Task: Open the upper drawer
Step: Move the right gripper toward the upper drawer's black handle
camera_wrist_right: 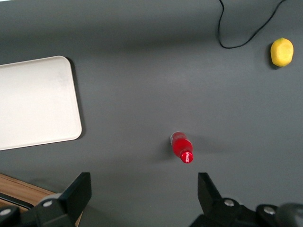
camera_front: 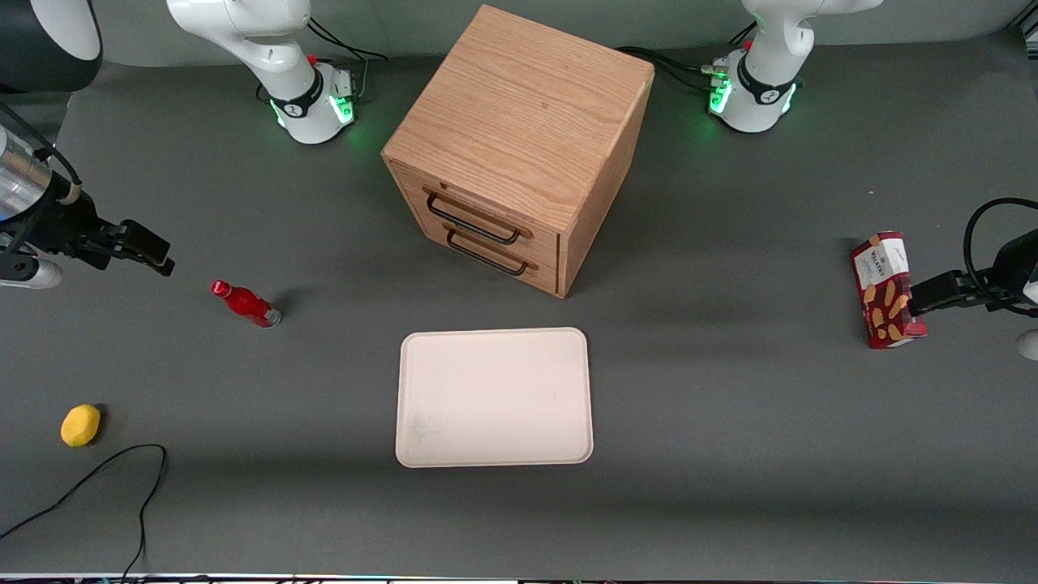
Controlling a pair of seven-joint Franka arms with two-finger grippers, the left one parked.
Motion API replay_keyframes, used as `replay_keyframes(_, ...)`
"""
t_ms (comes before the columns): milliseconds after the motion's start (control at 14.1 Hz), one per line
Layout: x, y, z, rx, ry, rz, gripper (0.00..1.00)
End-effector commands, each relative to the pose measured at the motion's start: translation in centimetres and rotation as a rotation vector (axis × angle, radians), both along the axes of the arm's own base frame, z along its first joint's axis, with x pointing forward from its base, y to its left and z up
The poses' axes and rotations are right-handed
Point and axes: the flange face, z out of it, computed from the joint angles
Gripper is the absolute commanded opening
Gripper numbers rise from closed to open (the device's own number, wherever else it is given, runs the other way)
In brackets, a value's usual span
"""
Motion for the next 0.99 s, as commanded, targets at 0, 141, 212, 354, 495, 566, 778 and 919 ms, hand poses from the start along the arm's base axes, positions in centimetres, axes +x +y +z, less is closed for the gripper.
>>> replay_keyframes(0, 0.0, -0.1, 0.8, 0.023, 0.006, 0.015, 1.00)
replay_keyframes(141, 0.5, 0.0, 0.9, 0.023, 0.001, 0.016, 1.00)
replay_keyframes(212, 1.2, 0.6, 0.4, 0.026, 0.006, 0.027, 1.00)
replay_keyframes(354, 2.5, 3.9, 0.4, 0.024, -0.003, 0.074, 1.00)
replay_keyframes(495, 2.6, 6.7, 0.4, 0.036, -0.005, 0.135, 1.00)
replay_keyframes(566, 2.6, 9.1, -0.1, 0.042, 0.005, 0.179, 1.00)
replay_keyframes(778, 0.3, 18.0, -0.2, 0.058, 0.010, 0.363, 1.00)
replay_keyframes(919, -2.1, 23.7, -0.3, 0.112, 0.028, 0.470, 1.00)
